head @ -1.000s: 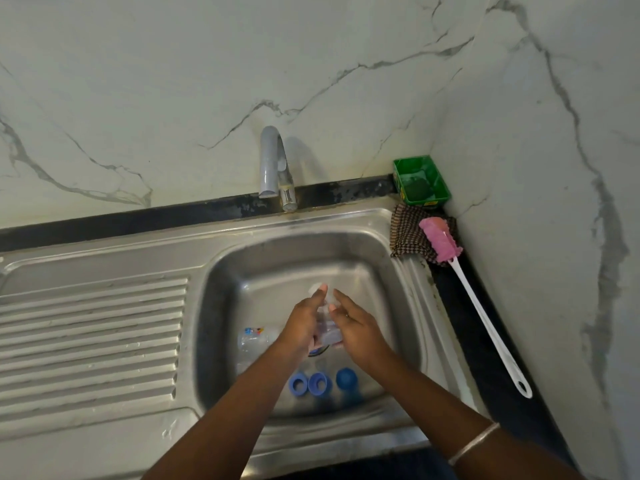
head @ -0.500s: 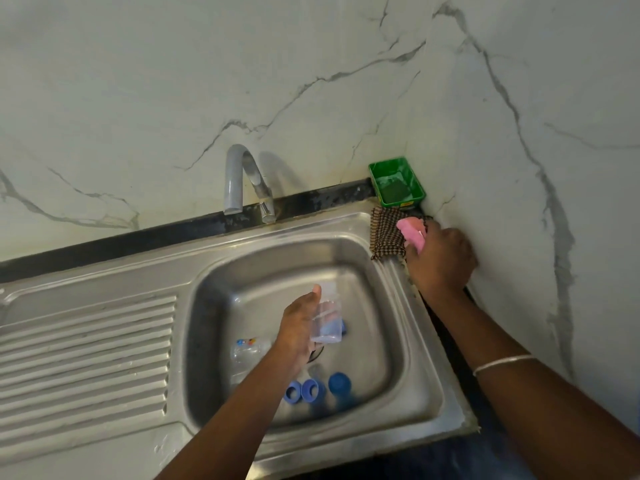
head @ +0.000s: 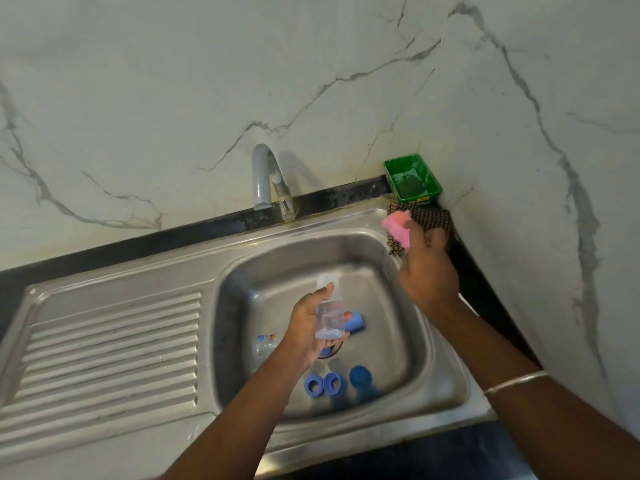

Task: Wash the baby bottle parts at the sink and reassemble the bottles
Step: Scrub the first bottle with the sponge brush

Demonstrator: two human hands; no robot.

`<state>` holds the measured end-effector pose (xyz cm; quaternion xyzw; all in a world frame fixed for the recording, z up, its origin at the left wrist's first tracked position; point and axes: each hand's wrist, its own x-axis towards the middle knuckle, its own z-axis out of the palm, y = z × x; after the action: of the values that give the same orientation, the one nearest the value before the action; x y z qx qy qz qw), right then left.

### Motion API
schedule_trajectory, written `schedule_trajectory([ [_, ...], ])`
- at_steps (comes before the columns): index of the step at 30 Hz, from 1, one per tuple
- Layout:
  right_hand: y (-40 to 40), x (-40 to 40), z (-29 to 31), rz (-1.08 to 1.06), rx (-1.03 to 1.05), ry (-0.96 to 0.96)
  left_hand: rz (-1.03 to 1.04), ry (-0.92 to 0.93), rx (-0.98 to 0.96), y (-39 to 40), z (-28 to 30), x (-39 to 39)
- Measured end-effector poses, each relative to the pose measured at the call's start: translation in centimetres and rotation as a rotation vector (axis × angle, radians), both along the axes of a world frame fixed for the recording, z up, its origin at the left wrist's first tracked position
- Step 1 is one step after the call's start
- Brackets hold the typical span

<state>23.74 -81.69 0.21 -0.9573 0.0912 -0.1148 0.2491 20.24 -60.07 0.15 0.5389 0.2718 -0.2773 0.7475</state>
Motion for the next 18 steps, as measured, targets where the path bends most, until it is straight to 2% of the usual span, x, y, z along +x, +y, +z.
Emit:
schedule_trajectory([
  [5,5.7,-2.8,1.4,0.183,0.192,-0.022,0.088,-0.079,0.078,1.9,-0.3,-0.2],
  [8,9.0,-4.4,1.8,0.340,0.246,0.080,0.154,-0.058,0.032,3.1,-0.1,-0.4],
  [11,12.3,-5.0,1.8,0.414,0.195,0.193,0.159,-0.122,0.084,4.3,-0.4,-0.5],
  [14,15.4,-6.0,1.9,0.426,0.224,0.218,0.160,-0.209,0.112,5.5,-0.7,-1.0],
  [18,18.4,-8.8,1.7,0.498,0.204,0.200,0.239,-0.117,0.068,7.6,-0.1,-1.3],
])
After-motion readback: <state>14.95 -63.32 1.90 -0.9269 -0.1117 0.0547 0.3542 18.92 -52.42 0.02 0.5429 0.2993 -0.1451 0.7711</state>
